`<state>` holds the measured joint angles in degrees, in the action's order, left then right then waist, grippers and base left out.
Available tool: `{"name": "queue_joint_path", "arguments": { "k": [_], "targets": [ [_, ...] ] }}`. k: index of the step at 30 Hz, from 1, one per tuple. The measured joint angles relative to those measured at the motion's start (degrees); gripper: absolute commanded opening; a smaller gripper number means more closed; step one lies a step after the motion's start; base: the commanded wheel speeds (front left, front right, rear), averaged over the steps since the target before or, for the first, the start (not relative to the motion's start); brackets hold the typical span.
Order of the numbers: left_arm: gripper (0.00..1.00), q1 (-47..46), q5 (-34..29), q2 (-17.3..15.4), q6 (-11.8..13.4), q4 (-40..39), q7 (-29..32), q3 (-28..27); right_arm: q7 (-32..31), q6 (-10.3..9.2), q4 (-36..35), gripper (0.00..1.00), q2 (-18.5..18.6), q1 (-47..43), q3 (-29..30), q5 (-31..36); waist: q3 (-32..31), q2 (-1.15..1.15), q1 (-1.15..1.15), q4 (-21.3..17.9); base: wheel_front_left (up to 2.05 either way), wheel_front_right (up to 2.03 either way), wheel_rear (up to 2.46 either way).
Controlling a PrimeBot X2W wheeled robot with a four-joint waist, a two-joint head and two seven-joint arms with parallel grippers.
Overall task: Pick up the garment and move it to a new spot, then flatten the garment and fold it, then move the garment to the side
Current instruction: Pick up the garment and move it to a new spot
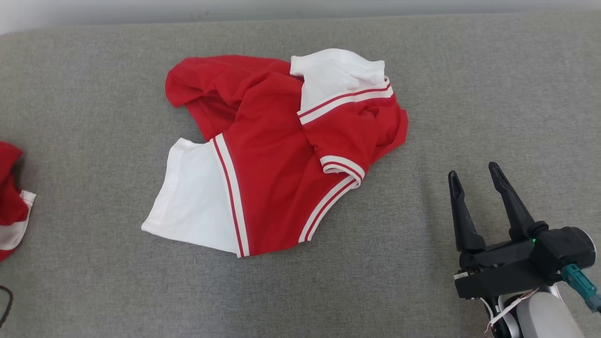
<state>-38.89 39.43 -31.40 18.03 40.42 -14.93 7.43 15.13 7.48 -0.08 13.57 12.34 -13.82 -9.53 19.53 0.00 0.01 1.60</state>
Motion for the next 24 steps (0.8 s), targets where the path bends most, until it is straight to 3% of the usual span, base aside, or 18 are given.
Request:
{"name": "queue_joint_path", "arguments": {
  "k": [9, 17, 24],
  "targets": [
    [1.0, 3.76, -4.65, -1.81, 1.07, -11.85, -0.02, -2.36, 0.0, 0.0, 0.58, 1.0, -2.15, 0.09, -0.21, -0.18, -3.2, 0.0, -0.01, -1.74, 0.0, 0.0, 0.0],
    [1.0, 14.8, -7.35, -0.26, 3.01, -31.11, -0.04, -1.47, -0.01, 0.0, 1.45, 1.0, -4.2, -0.44, -1.1, -0.79, -7.95, 0.0, -0.01, -4.02, 0.0, 0.0, 0.0],
    [1.0, 27.82, -8.87, 1.93, 3.18, -44.65, -0.08, -2.54, -0.01, 0.0, 3.45, 1.0, -5.88, -1.41, -0.85, -1.72, -12.24, 0.0, -0.02, -7.22, 0.0, 0.0, 0.0]
  ]
}}
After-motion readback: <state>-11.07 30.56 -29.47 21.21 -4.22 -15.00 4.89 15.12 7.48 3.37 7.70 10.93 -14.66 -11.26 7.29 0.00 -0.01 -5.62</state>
